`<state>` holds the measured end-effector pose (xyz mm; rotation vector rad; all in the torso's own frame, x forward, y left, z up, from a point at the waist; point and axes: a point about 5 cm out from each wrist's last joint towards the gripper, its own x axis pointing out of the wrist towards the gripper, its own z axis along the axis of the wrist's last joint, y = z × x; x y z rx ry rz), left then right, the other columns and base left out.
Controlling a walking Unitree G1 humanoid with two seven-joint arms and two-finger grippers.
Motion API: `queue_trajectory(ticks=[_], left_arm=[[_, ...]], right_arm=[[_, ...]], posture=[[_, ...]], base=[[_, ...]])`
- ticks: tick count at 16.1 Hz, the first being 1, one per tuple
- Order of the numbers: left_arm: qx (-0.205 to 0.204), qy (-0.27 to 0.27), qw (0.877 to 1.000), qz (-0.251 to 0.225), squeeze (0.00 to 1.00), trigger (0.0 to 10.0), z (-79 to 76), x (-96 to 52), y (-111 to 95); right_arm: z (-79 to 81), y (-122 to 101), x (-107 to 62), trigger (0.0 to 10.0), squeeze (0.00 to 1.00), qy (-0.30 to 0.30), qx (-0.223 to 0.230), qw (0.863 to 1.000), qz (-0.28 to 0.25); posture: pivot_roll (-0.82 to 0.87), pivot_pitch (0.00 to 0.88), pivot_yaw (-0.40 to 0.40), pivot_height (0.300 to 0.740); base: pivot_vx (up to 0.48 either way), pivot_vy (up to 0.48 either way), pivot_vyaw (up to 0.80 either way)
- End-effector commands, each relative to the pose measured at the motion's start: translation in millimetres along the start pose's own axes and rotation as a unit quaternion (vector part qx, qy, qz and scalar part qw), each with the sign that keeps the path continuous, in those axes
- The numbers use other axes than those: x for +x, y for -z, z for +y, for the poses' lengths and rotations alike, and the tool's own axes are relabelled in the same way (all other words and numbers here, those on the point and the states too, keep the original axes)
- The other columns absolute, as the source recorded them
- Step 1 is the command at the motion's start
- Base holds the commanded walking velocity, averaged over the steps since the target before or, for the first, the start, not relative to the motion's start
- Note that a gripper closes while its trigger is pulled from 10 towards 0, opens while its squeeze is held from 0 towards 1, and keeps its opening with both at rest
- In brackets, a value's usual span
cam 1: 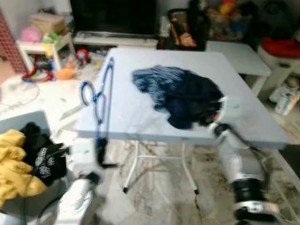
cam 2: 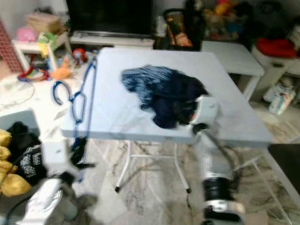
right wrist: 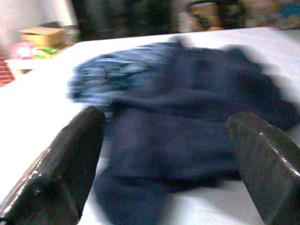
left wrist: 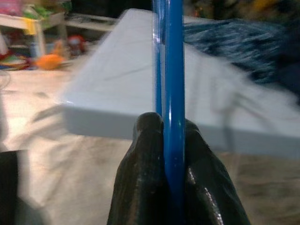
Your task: Hang hanger
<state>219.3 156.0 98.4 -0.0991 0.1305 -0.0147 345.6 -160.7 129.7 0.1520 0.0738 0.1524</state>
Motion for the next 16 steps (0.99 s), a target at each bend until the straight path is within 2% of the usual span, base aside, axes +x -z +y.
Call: queue_trajectory(ticks=[1,2,6,11,14,16], left_arm=[[-0.006,0.012,1.000,-0.014,0.00,10.0,-6.0,1.8,-5.6],[-0.009,0.013,1.000,-0.015,0.00,10.0,-6.8,2.0,-5.3],[-0.019,0.025,0.999,-0.015,0.00,10.0,-9.7,3.7,-4.6],[-0.032,0.039,0.999,-0.015,0.00,10.0,-4.8,13.4,-7.6],[-0.059,0.052,0.997,-0.009,0.00,10.0,-5.5,14.3,-6.3],[-0.061,0.056,0.997,-0.008,0.00,10.0,-6.8,14.7,-5.8]], right_arm=[[-6.5,-8.0,0.9,10.0,0.00,0.009,-0.007,1.000,-0.010],[-6.9,-8.5,1.3,10.0,0.00,0.009,-0.008,1.000,-0.010],[-6.6,-10.6,3.9,10.0,0.00,0.006,-0.013,1.000,-0.009],[-6.5,-13.5,6.1,10.0,0.00,0.003,-0.018,1.000,-0.009],[-7.7,-15.0,6.1,10.0,0.00,0.006,-0.020,1.000,-0.009],[-7.6,-15.0,5.5,10.0,0.00,0.006,-0.021,1.000,-0.009]], posture=[[0.05,0.000,-0.036,0.740],[0.05,0.000,-0.037,0.740],[0.04,0.000,-0.045,0.740],[0.03,0.000,-0.057,0.740],[0.02,0.000,-0.055,0.740],[0.02,0.000,-0.055,0.740]], base=[[0.000,0.450,0.00],[0.000,0.446,0.00],[0.000,0.000,-0.11],[0.000,0.000,-0.80],[0.000,0.000,-0.80],[0.000,0.000,-0.80]])
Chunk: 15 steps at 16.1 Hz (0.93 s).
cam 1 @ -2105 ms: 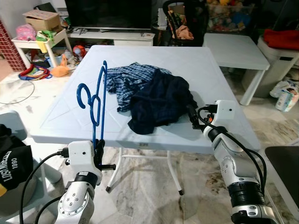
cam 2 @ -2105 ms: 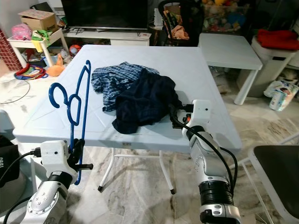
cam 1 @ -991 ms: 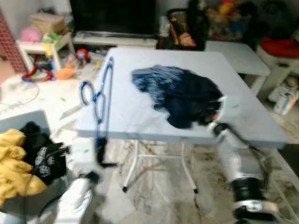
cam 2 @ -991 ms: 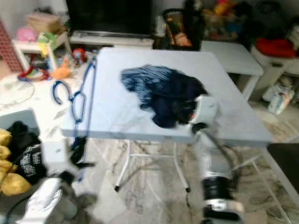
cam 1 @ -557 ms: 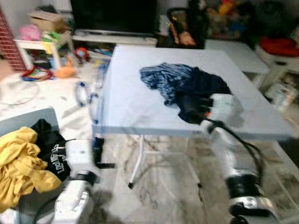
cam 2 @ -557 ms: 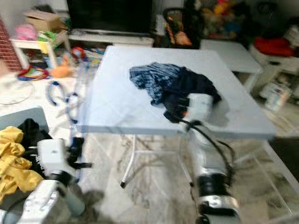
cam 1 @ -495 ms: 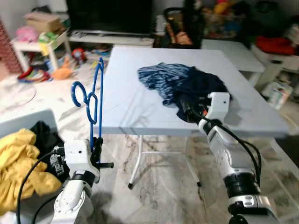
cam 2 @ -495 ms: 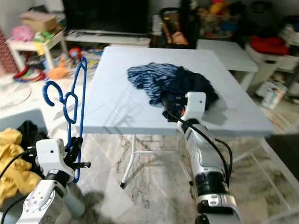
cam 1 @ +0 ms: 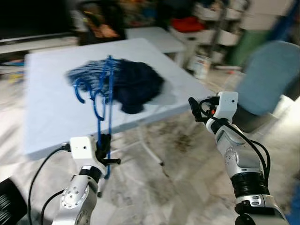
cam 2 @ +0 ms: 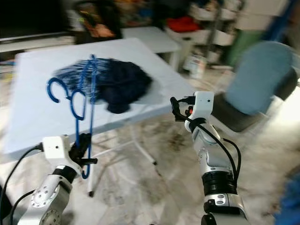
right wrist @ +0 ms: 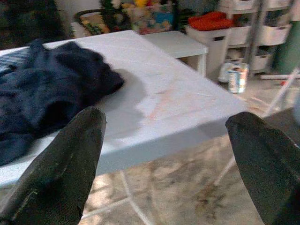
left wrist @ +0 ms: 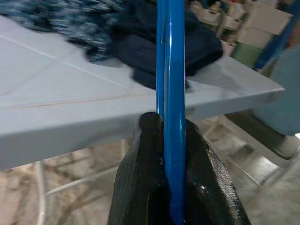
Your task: Hang hanger
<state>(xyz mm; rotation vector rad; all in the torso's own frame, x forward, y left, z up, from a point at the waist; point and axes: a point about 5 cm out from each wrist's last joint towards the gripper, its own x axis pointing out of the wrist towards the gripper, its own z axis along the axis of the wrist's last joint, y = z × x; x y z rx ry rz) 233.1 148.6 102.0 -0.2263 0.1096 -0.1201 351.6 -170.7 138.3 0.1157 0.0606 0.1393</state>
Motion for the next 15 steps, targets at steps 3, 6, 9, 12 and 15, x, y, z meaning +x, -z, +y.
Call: queue_trajectory(ticks=[3,6,9,12,15], left_arm=[[-0.005,0.002,1.000,0.006,0.00,10.0,-0.4,2.9,0.6],[0.000,0.011,0.999,0.034,0.00,10.0,-0.5,3.0,7.9],[0.019,0.030,0.998,0.052,0.00,10.0,-0.7,0.2,11.9],[0.079,0.025,0.995,0.062,0.00,10.0,2.2,-1.2,14.3],[0.071,0.041,0.994,0.066,0.00,10.0,-4.7,-2.0,15.6]], right_arm=[[0.0,-6.0,2.5,10.0,0.00,-0.001,-0.005,1.000,-0.004],[-1.4,-8.4,4.1,10.0,0.00,-0.006,-0.012,1.000,-0.004],[-3.2,-12.8,7.1,10.0,0.00,-0.021,-0.029,0.999,-0.003],[-6.5,-16.6,10.7,10.0,0.00,-0.035,-0.040,0.999,0.001],[-4.5,-19.1,13.7,10.0,0.00,-0.054,-0.051,0.997,0.001]], posture=[[0.01,0.000,-0.059,0.740],[0.01,0.000,-0.066,0.740],[0.01,0.000,-0.072,0.740],[0.01,0.000,-0.072,0.740],[0.01,0.000,-0.072,0.740]], base=[[0.000,0.000,-0.80],[0.000,0.000,-0.71],[0.000,0.000,0.00],[0.000,0.000,0.00],[0.000,0.000,0.00]])
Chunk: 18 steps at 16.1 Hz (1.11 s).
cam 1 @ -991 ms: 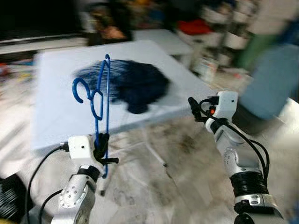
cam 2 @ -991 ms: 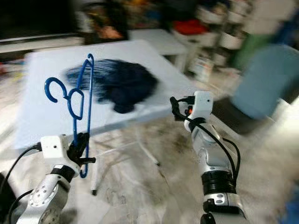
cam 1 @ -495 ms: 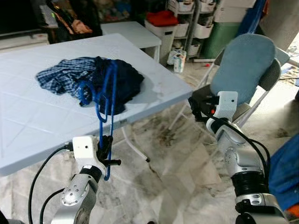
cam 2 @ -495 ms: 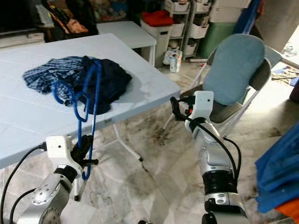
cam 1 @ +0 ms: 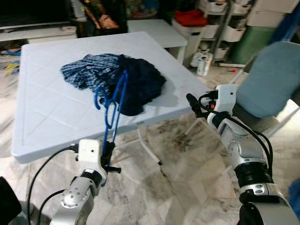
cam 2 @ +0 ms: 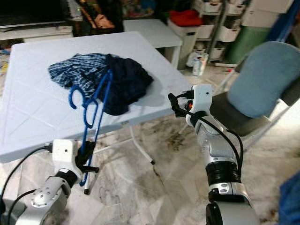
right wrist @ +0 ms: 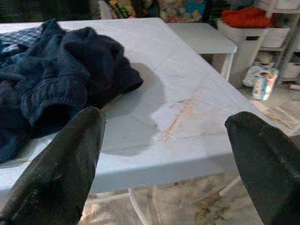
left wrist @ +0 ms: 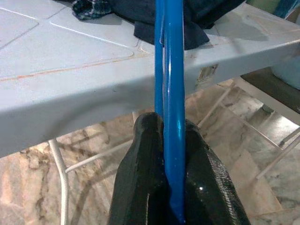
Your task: Hang hanger
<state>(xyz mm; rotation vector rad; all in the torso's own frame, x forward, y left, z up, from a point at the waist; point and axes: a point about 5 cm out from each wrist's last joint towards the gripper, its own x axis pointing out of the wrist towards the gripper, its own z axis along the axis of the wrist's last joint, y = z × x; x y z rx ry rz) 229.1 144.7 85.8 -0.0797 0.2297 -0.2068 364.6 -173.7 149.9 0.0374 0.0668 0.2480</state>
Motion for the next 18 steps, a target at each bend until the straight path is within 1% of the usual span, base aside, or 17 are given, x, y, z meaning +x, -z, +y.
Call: queue_trajectory(ticks=[1,3,7,15,18], left_arm=[[0.019,0.001,1.000,-0.002,0.00,10.0,-3.7,0.0,-1.0],[0.028,-0.007,1.000,0.001,0.00,10.0,-3.8,0.3,1.3],[0.032,-0.003,0.999,-0.001,0.00,10.0,-7.2,0.9,0.9],[0.030,0.000,1.000,-0.004,0.00,10.0,-8.4,2.4,0.1],[0.031,0.000,1.000,-0.006,0.00,10.0,-9.0,3.2,-0.7]], right_arm=[[-1.1,-6.4,2.0,10.0,0.00,-0.005,-0.014,1.000,-0.008],[0.4,-5.7,2.3,10.0,0.00,-0.008,-0.013,1.000,-0.008],[5.9,-2.8,1.3,10.0,0.00,-0.019,-0.011,1.000,-0.009],[6.4,-3.2,1.6,10.0,0.00,-0.020,-0.009,1.000,-0.012],[8.2,-3.3,2.6,10.0,0.00,-0.022,-0.008,1.000,-0.012]], posture=[[0.01,0.000,-0.074,0.740],[0.01,0.000,-0.073,0.740],[0.01,0.000,-0.071,0.740],[0.01,0.000,-0.066,0.740],[0.01,0.000,-0.068,0.740]], base=[[0.000,0.000,0.00],[0.000,0.000,0.00],[0.000,0.000,0.00],[0.000,0.000,0.00],[-0.275,0.000,0.00]])
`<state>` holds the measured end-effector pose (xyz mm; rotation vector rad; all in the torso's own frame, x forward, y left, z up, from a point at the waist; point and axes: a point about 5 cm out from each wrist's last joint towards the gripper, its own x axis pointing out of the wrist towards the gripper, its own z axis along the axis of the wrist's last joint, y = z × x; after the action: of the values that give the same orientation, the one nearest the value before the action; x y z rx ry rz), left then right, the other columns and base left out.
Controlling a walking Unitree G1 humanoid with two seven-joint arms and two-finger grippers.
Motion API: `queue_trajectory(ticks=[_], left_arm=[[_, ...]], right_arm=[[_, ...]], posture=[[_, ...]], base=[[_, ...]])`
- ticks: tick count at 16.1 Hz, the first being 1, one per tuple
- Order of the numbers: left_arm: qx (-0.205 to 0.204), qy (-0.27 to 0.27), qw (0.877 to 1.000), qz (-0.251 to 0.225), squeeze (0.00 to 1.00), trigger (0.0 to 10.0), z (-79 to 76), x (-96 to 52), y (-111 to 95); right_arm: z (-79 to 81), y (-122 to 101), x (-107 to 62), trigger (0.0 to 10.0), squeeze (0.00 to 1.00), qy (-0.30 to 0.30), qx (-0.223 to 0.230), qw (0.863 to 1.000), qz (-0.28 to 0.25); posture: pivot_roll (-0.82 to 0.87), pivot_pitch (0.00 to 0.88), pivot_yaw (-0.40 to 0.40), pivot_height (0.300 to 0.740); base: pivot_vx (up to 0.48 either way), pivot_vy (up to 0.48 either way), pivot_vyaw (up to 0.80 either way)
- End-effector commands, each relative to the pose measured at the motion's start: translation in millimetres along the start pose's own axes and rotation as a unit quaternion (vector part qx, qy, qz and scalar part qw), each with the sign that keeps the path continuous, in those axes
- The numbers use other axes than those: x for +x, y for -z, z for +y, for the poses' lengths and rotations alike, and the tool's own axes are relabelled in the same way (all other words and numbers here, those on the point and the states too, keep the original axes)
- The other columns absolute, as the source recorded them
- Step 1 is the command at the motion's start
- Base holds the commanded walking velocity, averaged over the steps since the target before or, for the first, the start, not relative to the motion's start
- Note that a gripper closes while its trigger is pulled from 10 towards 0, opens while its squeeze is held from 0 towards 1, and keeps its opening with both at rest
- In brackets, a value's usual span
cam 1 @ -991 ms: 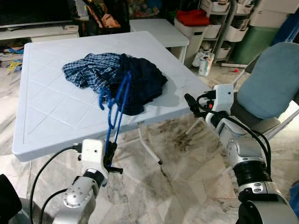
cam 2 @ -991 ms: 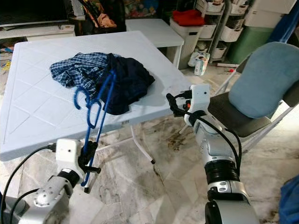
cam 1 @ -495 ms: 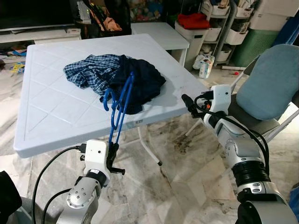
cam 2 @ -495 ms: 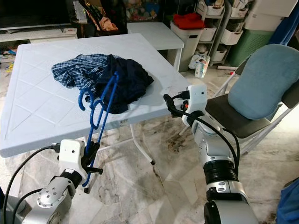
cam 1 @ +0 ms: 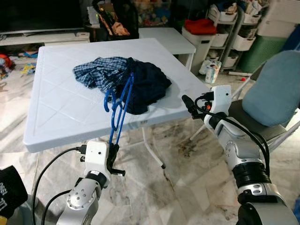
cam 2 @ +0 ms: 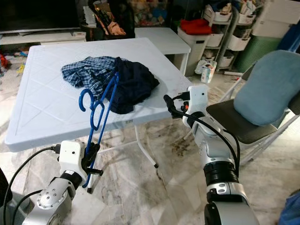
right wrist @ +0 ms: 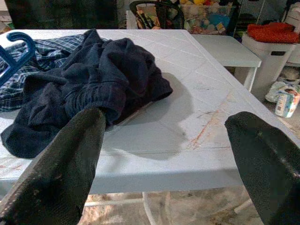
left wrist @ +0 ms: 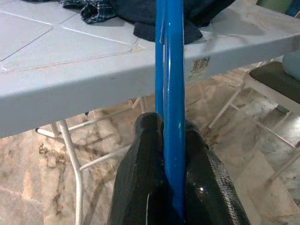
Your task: Hang hanger
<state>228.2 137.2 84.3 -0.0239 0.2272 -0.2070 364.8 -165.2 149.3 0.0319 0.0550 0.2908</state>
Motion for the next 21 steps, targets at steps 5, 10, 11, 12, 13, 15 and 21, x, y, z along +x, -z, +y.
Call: queue_trajectory(ticks=[5,10,11,12,13,15,21], left_arm=[[0.004,0.002,1.000,-0.009,0.00,10.0,-1.7,2.0,-2.8],[0.004,0.004,1.000,-0.009,0.00,10.0,-2.1,2.5,-3.0],[0.004,0.005,1.000,-0.009,0.00,10.0,-2.1,2.6,-3.0],[0.004,0.005,1.000,-0.008,0.00,10.0,-2.0,2.6,-3.1],[0.004,0.005,1.000,-0.009,0.00,10.0,-2.1,2.6,-3.2],[0.001,0.005,1.000,-0.012,0.00,10.0,-2.5,3.0,-3.6],[-0.009,-0.001,1.000,-0.015,0.00,10.0,1.2,3.6,-5.5]], right_arm=[[0.7,-4.1,1.2,10.0,0.00,-0.003,-0.004,1.000,-0.008],[1.0,-4.0,1.4,10.0,0.00,-0.003,-0.004,1.000,-0.008],[0.4,-3.8,1.0,10.0,0.00,-0.001,-0.005,1.000,-0.008],[0.1,-3.7,0.8,10.0,0.00,-0.001,-0.005,1.000,-0.008],[-0.1,-3.7,0.7,10.0,0.00,-0.001,-0.005,1.000,-0.008],[-1.1,-3.1,0.0,10.0,0.00,0.000,-0.006,1.000,-0.007],[-1.9,-2.3,-0.6,10.0,0.00,0.000,-0.008,1.000,-0.003]], posture=[[0.01,0.000,-0.070,0.740],[0.01,0.000,-0.070,0.740],[0.01,0.000,-0.066,0.740],[0.01,0.000,-0.066,0.740],[0.01,0.000,-0.065,0.740],[0.01,0.000,-0.065,0.740],[0.00,0.000,-0.066,0.740]], base=[[-0.281,0.000,0.00],[-0.274,0.000,0.00],[-0.270,0.000,0.00],[-0.270,0.000,0.00],[-0.270,0.000,0.00],[0.000,0.000,0.00],[0.000,0.000,0.00]])
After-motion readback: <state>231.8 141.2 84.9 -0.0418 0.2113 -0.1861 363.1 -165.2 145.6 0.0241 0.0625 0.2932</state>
